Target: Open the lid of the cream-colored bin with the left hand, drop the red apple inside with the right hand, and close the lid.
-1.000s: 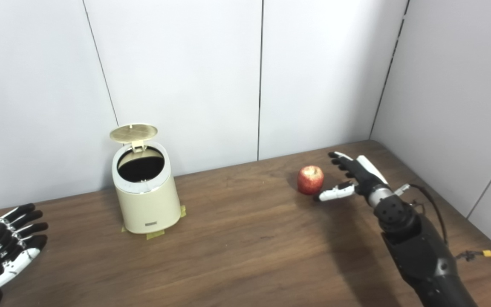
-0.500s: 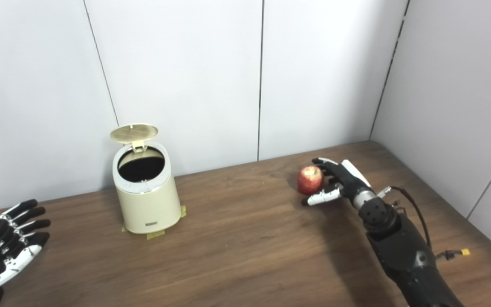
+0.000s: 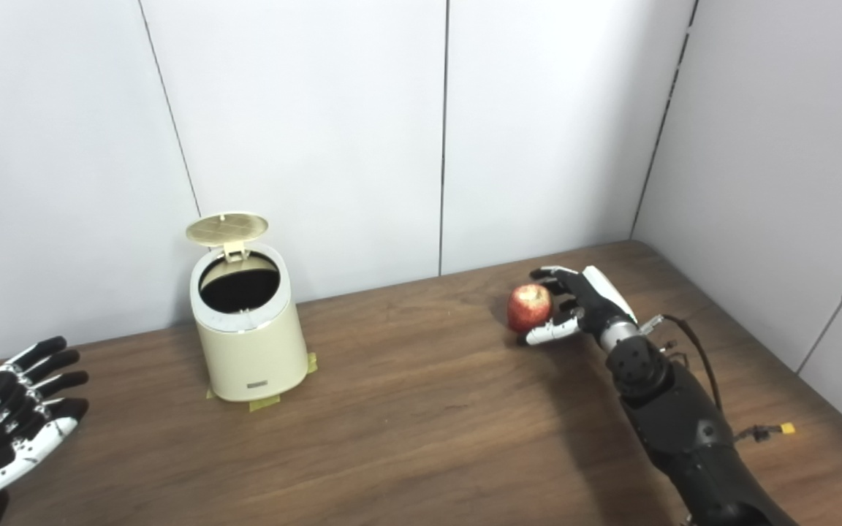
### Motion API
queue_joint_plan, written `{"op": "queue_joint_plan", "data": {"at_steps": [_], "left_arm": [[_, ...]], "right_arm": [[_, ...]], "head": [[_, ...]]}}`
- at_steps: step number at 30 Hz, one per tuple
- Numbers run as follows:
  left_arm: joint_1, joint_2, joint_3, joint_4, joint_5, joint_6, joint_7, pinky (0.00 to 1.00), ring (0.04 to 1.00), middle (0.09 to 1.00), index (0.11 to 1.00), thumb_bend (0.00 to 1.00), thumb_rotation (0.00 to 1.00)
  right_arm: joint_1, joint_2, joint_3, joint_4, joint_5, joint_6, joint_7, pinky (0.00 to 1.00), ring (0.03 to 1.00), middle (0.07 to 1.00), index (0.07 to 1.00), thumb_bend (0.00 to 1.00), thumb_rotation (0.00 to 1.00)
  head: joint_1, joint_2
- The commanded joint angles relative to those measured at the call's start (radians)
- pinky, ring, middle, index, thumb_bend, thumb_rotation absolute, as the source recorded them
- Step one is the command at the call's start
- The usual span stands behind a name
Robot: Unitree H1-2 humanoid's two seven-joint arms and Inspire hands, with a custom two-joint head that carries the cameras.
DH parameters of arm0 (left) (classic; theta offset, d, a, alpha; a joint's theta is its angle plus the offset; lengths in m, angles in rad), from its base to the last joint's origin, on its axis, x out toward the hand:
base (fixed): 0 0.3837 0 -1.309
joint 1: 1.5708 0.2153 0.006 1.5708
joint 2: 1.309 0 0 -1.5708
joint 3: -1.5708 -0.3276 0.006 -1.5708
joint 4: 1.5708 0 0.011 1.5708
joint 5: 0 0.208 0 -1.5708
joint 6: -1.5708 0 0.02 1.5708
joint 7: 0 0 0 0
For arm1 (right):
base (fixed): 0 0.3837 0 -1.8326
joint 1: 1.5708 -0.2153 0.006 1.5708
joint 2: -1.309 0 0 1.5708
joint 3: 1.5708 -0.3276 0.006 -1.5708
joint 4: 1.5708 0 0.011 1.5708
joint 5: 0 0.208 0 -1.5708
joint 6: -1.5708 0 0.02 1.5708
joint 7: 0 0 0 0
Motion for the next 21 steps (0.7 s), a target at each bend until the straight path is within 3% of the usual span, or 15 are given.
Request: {"op": "queue_joint_plan", "data": {"at_steps": [1, 5, 10, 18, 21], "left_arm": [[-0.026, 0.006, 0.001, -0.034, 0.003, -0.006, 0.011, 0.65, 0.766, 0.819, 0.835, 0.47, 0.0], [-0.025, 0.01, 0.0, -0.027, 0.008, -0.014, 0.009, 0.64, 0.764, 0.82, 0.843, 0.46, 0.0], [-0.028, 0.015, -0.003, -0.01, 0.015, -0.024, 0.006, 0.64, 0.751, 0.816, 0.842, 0.47, 0.0], [-0.035, 0.017, -0.003, 0.023, 0.016, -0.056, -0.009, 0.62, 0.74, 0.81, 0.843, 0.48, 0.0], [-0.035, 0.017, -0.002, 0.031, 0.007, -0.068, -0.018, 0.61, 0.744, 0.812, 0.839, 0.48, 0.0]], "right_arm": [[-0.046, -0.007, 0.009, 0.009, -0.025, -0.052, -0.042, 0.55, 0.515, 0.485, 0.51, 0.54, 0.0], [-0.046, -0.007, 0.023, 0.002, -0.038, -0.049, -0.054, 0.45, 0.438, 0.452, 0.515, 0.53, 0.0], [-0.048, -0.016, 0.039, -0.006, -0.055, -0.056, -0.057, 0.53, 0.477, 0.454, 0.514, 0.53, 0.0], [-0.045, -0.011, 0.034, -0.005, -0.046, -0.117, -0.074, 0.49, 0.467, 0.454, 0.513, 0.53, 0.0], [-0.033, 0.008, 0.005, -0.071, -0.029, -0.096, -0.088, 0.51, 0.472, 0.452, 0.511, 0.53, 0.0]], "head": [[0.002, 0.005], [0.003, 0.008], [0.006, 0.009], [0.016, 0.006], [0.028, 0.005]]}}
